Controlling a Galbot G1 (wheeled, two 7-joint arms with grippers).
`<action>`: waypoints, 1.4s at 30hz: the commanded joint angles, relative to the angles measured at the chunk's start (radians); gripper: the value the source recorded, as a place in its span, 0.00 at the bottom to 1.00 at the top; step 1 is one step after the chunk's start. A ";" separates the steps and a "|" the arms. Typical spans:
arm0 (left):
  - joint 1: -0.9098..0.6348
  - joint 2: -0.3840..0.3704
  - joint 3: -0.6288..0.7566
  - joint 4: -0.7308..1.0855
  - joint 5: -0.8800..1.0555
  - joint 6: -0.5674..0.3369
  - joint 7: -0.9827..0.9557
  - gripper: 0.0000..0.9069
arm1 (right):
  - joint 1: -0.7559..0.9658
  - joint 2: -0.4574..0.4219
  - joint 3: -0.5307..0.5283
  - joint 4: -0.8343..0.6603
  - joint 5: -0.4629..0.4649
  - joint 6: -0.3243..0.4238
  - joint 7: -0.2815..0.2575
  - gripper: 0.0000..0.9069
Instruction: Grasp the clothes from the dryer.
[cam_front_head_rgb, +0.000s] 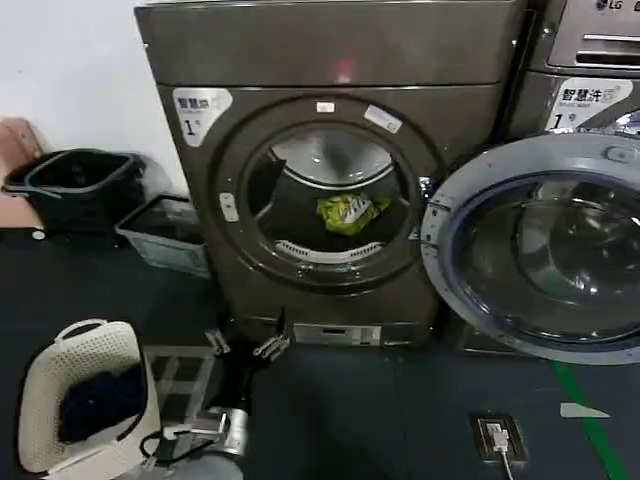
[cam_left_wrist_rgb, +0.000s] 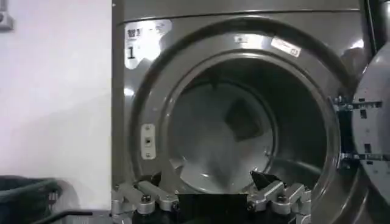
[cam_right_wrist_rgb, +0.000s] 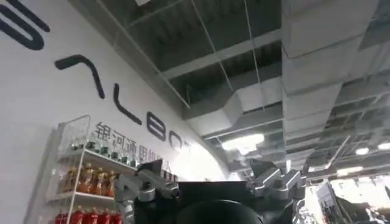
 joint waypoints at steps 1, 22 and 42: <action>0.003 -0.011 0.006 0.003 0.006 -0.002 0.000 1.00 | -0.001 -0.002 -0.001 0.005 0.002 -0.001 -0.001 1.00; -0.005 -0.026 0.006 0.012 0.013 -0.004 0.003 1.00 | 0.007 -0.011 -0.001 -0.003 0.057 0.054 0.004 1.00; -0.012 -0.024 0.001 0.011 0.009 -0.003 0.004 1.00 | 0.004 -0.016 0.012 -0.003 0.065 0.028 -0.003 1.00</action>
